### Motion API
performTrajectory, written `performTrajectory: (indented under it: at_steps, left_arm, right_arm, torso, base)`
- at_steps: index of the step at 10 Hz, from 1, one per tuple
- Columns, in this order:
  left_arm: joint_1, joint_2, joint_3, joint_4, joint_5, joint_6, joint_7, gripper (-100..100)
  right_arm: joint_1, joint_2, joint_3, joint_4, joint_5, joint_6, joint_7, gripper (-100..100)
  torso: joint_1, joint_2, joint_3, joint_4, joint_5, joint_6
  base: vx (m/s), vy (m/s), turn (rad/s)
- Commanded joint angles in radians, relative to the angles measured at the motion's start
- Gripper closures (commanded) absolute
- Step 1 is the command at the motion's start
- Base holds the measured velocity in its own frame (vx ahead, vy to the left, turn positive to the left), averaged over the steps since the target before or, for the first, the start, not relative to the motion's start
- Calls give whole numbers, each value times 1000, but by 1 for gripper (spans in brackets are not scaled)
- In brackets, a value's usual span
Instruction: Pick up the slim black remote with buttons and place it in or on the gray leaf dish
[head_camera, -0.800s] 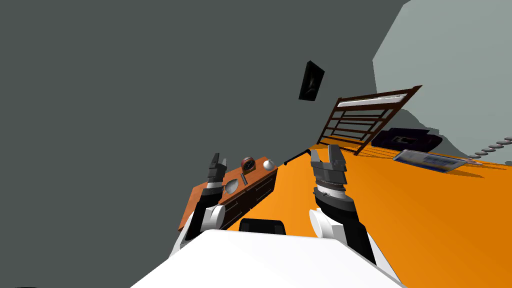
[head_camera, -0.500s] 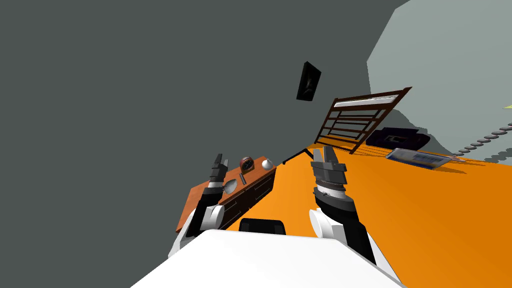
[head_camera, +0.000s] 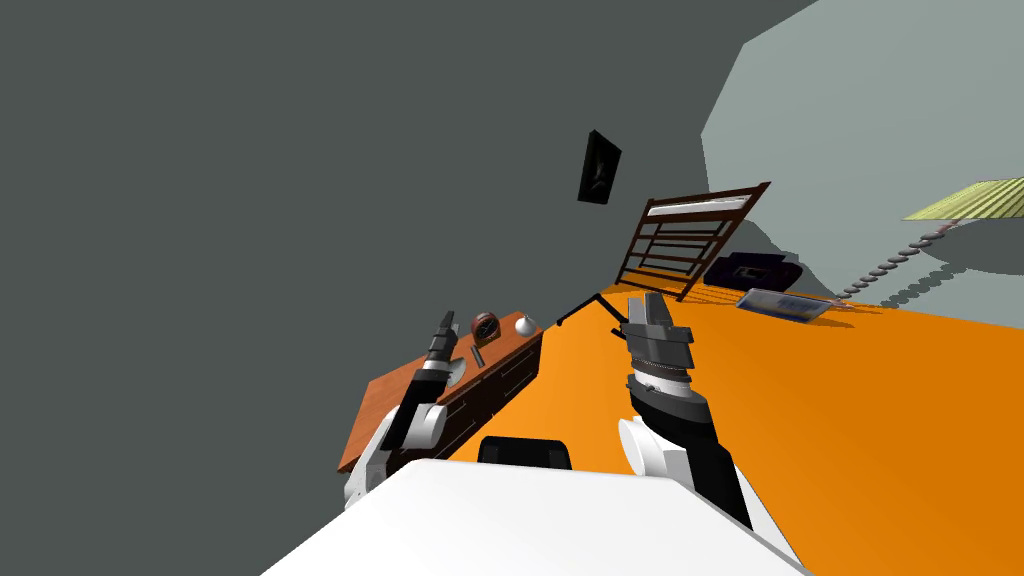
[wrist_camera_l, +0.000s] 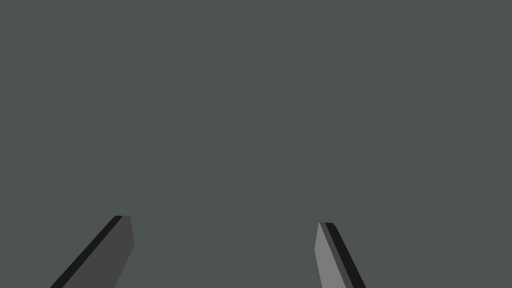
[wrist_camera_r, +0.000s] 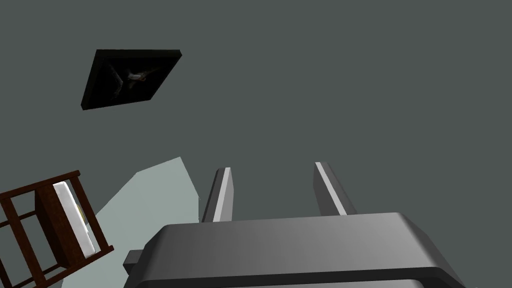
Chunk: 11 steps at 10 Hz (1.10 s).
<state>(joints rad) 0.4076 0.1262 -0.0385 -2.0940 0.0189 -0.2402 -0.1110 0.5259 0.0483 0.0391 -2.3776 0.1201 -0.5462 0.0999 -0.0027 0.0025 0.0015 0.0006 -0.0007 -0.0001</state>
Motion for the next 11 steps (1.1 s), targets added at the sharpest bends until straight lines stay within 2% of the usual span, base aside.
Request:
performTrajectory:
  at_steps: [1, 2, 4, 5, 6, 7, 9, 10, 11]
  left_arm:
    - [-24, 11, 7, 44, -2, 27, -28, -100]
    - [-24, 11, 7, 44, -2, 27, -28, -100]
    - [-69, 29, 26, 108, 0, 87, -79, -100]
    - [-69, 29, 26, 122, 0, 87, -79, -100]
    - [-93, 36, 37, 160, 1, 120, -107, -100]
    - [-93, 36, 37, 165, 1, 120, -107, -100]
    - [-144, 48, 62, 237, 4, 187, -167, -100]
    - [-144, 48, 62, 258, 4, 191, -167, -100]
    - [-170, 53, 76, 297, 7, 229, -199, -100]
  right_arm:
    - [0, 0, 0, 0, 0, 0, 0, 0]
    - [0, 0, 0, 0, 0, 0, 0, 0]
    - [0, 0, 0, 0, 0, 0, 0, 0]
    - [0, 0, 0, 0, 0, 0, 0, 0]
    - [0, 0, 0, 0, 0, 0, 0, 0]
    - [0, 0, 0, 0, 0, 0, 0, 0]
    - [0, 0, 0, 0, 0, 0, 0, 0]
    - [0, 0, 0, 0, 0, 0, 0, 0]
    - [0, 0, 0, 0, 0, 0, 0, 0]
  torso:
    - [0, 0, 0, 0, 0, 0]
    - [0, -1, 0, 0, 0, 0]
    - [1, -1, -1, 0, 0, 0]
    - [-1, -1, 0, 0, 0, 1]
    - [0, 0, 0, 0, 0, 0]
    - [0, -1, 0, 0, 0, 0]
    - [0, -1, -1, 0, 0, 0]
    - [0, -1, -1, 0, 0, 0]
    - [0, -1, -1, 0, 0, 0]
  base:
    - [-26, -38, -91]
    - [-13, -29, -70]
    - [-26, -51, -173]
    - [-31, -47, -66]
    - [-28, -49, -122]
    - [-20, -35, -71]
    - [-19, -52, -189]
    - [-14, -41, -78]
    - [-19, -50, -168]
